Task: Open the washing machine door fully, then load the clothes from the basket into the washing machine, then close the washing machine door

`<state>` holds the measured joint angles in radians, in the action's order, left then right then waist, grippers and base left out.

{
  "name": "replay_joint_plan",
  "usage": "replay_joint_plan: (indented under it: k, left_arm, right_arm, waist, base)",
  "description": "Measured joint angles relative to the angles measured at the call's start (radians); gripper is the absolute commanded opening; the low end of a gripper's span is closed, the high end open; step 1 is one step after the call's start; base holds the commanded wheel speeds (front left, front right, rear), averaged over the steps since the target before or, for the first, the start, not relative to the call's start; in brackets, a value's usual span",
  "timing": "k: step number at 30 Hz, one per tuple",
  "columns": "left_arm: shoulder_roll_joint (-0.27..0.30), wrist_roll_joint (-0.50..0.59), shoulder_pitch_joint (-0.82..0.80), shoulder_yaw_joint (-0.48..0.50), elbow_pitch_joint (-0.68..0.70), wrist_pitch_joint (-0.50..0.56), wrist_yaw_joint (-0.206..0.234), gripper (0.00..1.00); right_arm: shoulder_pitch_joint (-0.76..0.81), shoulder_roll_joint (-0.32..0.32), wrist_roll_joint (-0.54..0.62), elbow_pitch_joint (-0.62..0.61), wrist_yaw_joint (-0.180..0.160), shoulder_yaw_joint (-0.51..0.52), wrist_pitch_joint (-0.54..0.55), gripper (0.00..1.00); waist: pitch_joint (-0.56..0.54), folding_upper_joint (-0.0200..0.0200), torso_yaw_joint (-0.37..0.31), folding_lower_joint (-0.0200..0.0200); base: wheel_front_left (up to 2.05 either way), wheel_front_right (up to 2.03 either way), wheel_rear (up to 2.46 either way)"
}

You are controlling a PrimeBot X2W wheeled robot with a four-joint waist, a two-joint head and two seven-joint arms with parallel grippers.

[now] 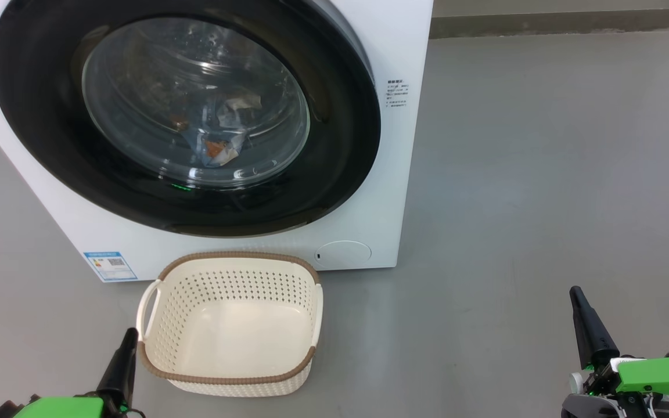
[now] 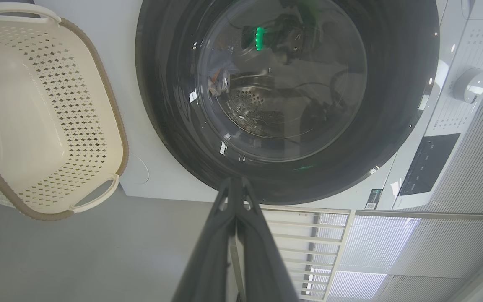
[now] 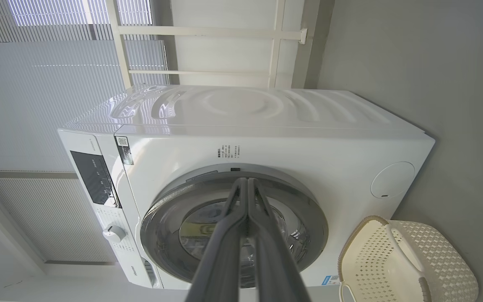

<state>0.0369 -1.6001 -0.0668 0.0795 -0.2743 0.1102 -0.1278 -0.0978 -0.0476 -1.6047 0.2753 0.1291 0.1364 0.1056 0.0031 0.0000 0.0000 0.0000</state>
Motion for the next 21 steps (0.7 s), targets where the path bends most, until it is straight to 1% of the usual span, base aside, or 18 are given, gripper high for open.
replay_joint_plan:
  k: [21]
  left_arm:
    - [0.0,0.0,0.0,0.0,0.0,0.0,0.0,0.0]
  right_arm:
    - [0.0,0.0,0.0,0.0,0.0,0.0,0.0,0.0]
  waist:
    - [0.0,0.0,0.0,0.0]
  base:
    - [0.0,0.0,0.0]
